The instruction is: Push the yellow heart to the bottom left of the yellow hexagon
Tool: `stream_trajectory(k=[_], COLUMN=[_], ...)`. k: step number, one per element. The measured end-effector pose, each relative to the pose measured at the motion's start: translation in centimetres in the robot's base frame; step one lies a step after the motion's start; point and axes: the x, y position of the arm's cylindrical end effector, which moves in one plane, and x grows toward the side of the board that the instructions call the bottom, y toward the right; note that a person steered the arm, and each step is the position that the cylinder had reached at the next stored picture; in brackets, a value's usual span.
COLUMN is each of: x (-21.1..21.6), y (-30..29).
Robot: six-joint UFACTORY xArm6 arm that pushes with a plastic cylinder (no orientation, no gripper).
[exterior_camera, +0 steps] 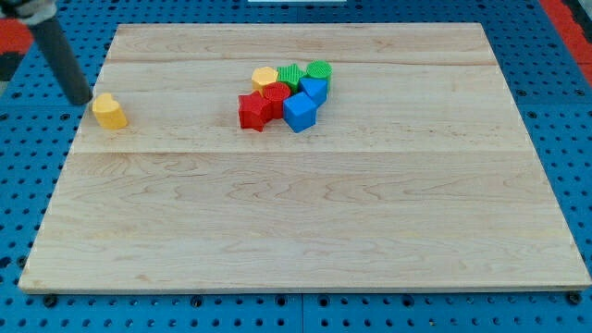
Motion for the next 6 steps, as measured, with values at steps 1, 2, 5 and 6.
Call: stream_trajectory(k=[1, 2, 5, 6], x=[1.6, 1.5, -2.0, -1.6], y=[0.5, 4.7, 8.8, 12.3])
